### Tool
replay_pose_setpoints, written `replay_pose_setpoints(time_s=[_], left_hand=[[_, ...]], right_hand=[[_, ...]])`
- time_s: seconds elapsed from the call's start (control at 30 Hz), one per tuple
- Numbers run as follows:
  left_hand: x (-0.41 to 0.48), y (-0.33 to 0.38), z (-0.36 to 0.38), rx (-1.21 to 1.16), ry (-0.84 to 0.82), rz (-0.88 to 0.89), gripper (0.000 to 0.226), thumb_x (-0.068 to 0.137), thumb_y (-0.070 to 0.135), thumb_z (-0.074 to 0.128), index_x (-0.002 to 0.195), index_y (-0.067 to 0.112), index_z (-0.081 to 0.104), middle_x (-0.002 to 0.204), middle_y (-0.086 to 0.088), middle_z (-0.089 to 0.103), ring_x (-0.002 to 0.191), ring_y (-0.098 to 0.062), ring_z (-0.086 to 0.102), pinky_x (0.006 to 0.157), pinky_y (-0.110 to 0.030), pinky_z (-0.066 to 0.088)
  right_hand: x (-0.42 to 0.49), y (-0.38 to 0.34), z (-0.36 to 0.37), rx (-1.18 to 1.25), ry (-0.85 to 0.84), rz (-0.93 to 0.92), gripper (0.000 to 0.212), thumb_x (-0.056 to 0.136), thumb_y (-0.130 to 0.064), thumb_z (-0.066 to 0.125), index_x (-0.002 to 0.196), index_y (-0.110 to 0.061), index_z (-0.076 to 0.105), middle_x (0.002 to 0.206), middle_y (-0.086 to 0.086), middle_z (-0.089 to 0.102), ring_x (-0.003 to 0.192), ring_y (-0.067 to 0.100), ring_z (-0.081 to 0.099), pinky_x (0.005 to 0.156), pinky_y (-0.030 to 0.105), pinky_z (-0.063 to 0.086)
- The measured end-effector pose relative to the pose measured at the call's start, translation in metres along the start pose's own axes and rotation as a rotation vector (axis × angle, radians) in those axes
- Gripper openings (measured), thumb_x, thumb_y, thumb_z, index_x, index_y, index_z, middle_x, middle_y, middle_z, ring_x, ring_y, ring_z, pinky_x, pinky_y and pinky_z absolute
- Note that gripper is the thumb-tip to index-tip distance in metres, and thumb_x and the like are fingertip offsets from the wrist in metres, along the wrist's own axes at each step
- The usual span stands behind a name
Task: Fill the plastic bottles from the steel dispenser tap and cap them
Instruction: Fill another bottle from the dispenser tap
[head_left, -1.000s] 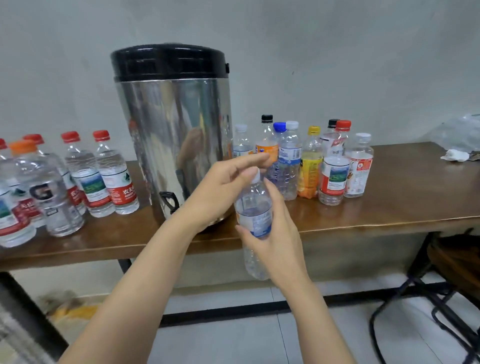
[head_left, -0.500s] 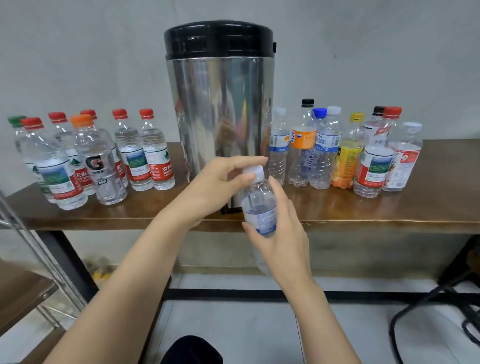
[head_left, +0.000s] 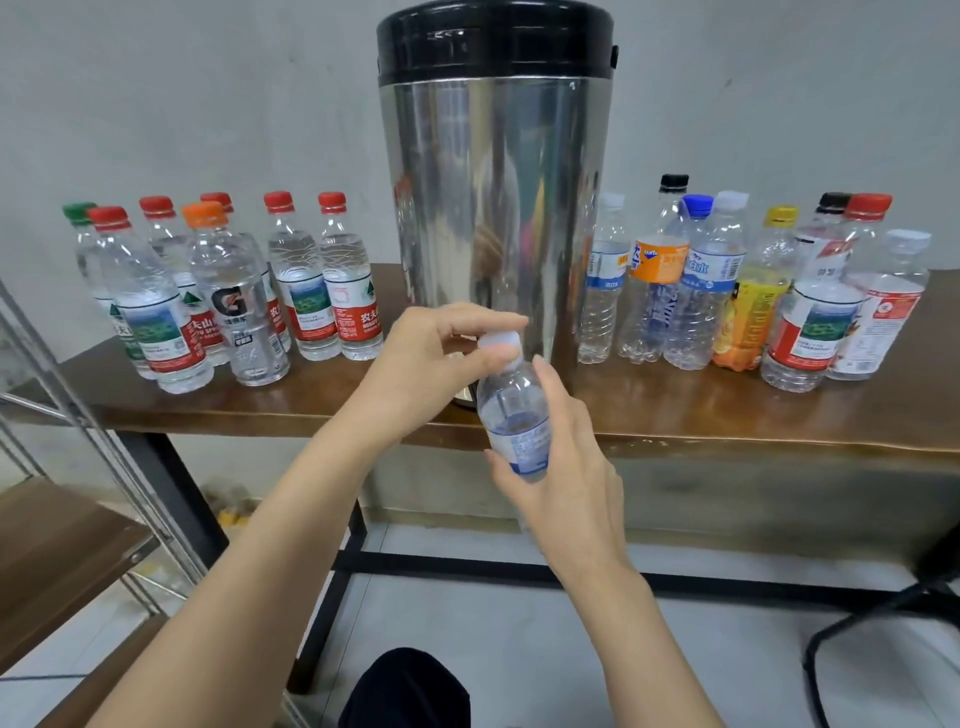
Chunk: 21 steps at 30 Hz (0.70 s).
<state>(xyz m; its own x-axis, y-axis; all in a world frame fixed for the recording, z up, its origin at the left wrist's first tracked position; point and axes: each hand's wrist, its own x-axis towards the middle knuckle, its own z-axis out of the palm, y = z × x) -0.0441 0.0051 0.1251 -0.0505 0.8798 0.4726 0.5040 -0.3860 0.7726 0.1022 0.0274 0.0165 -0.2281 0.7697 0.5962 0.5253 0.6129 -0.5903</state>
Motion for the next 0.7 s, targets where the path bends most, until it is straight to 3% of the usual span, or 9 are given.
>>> replay_pose_setpoints(time_s=[0.1,0.2,0.33,0.5,0.7], left_hand=[[0.002,-0.003,0.001,-0.078,0.242,-0.064,0.022,0.076,0.017,0.083,0.096,0.021,0.076,0.096,0.000,0.074,0.084,-0.008,0.065,0.080,-0.019,0.054],[0.008,-0.013,-0.006,-0.230,0.420,-0.106,0.018,0.078,0.016,0.082,0.093,0.023,0.075,0.087,0.005,0.074,0.077,-0.004,0.060,0.076,-0.016,0.052],[0.022,-0.070,-0.031,-0.064,0.564,-0.221,0.023,0.083,0.018,0.079,0.105,0.018,0.074,0.093,0.006,0.072,0.076,-0.001,0.056,0.075,-0.014,0.046],[0.021,-0.149,-0.040,0.251,0.484,-0.441,0.030,0.086,0.017,0.076,0.115,0.010,0.073,0.112,-0.005,0.072,0.100,-0.017,0.063,0.092,-0.026,0.046],[0.030,-0.183,-0.031,0.441,0.316,-0.467,0.030,0.088,0.012,0.073,0.118,0.008,0.070,0.122,-0.010,0.068,0.112,-0.025,0.060,0.103,-0.035,0.044]], right_hand=[[0.001,-0.003,0.007,-0.132,0.044,-0.035,0.099,0.079,-0.031,0.078,0.150,-0.044,0.011,0.127,-0.007,0.049,0.097,0.017,0.062,0.058,0.025,0.039],[0.002,0.002,0.012,-0.119,0.065,0.010,0.096,0.080,-0.033,0.077,0.150,-0.044,0.012,0.128,-0.009,0.049,0.098,0.015,0.061,0.060,0.026,0.039],[-0.004,0.020,0.019,0.009,0.035,0.159,0.091,0.083,-0.036,0.075,0.148,-0.050,0.014,0.136,-0.019,0.044,0.106,0.010,0.055,0.070,0.028,0.038],[-0.011,0.035,0.035,0.010,0.036,0.288,0.089,0.081,-0.038,0.078,0.150,-0.043,0.022,0.135,-0.015,0.050,0.113,0.014,0.055,0.074,0.027,0.038],[-0.020,0.048,0.054,0.068,-0.029,0.351,0.086,0.082,-0.029,0.078,0.149,-0.037,0.024,0.140,-0.012,0.040,0.115,0.017,0.056,0.076,0.027,0.043]])
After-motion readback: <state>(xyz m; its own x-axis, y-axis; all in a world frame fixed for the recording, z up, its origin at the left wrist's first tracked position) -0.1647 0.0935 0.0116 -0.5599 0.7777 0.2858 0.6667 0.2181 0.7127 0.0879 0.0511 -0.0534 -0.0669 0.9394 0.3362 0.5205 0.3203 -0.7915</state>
